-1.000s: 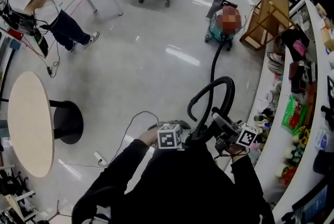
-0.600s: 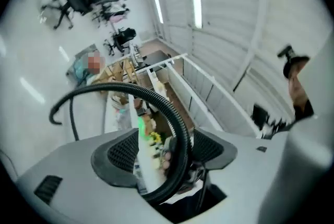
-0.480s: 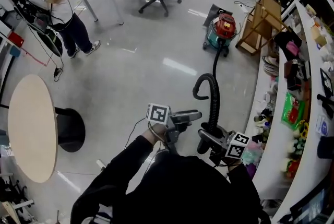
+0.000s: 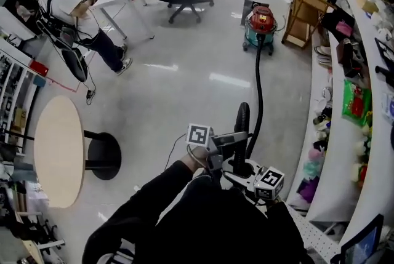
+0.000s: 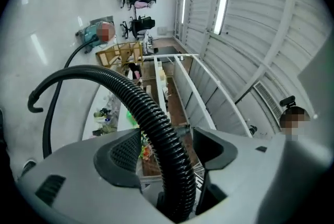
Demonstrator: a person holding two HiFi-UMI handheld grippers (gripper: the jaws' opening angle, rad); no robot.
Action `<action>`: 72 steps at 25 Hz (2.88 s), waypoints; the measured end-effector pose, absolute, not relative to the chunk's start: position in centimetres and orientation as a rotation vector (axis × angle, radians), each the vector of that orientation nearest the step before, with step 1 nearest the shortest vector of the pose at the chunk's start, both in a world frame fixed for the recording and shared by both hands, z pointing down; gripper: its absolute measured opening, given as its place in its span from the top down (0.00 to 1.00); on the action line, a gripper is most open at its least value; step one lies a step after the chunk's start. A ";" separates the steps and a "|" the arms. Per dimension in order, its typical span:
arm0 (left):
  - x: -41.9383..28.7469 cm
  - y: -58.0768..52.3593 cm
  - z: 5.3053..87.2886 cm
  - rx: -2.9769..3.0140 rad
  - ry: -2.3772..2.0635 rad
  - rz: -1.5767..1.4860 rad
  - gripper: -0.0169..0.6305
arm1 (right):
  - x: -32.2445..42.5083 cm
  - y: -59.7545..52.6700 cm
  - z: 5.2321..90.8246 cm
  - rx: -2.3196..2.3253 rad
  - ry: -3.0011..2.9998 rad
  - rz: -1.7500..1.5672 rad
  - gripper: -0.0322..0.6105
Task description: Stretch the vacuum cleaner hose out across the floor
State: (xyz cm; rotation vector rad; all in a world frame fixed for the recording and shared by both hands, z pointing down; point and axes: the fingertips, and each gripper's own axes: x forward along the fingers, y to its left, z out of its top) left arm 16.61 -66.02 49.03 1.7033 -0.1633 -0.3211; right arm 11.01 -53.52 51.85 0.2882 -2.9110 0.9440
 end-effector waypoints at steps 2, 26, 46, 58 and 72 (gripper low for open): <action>19.3 -63.2 50.2 1.695 -0.151 -0.287 0.47 | 12.5 -50.8 53.0 0.245 -2.894 0.888 0.66; 6.4 -40.0 49.0 2.668 -0.028 0.347 0.64 | 7.7 -48.8 48.6 0.603 -2.842 1.875 0.37; 6.3 -24.2 55.6 2.816 -0.058 1.004 0.63 | 5.5 -34.0 44.3 0.682 -3.064 1.533 0.63; 10.5 -21.9 48.1 2.193 -0.420 0.127 0.62 | 12.9 -18.0 48.2 0.558 -3.070 1.016 0.67; 6.9 -17.5 46.6 1.946 -0.225 -0.183 0.50 | 1.1 -6.9 52.2 0.323 -2.806 0.731 0.68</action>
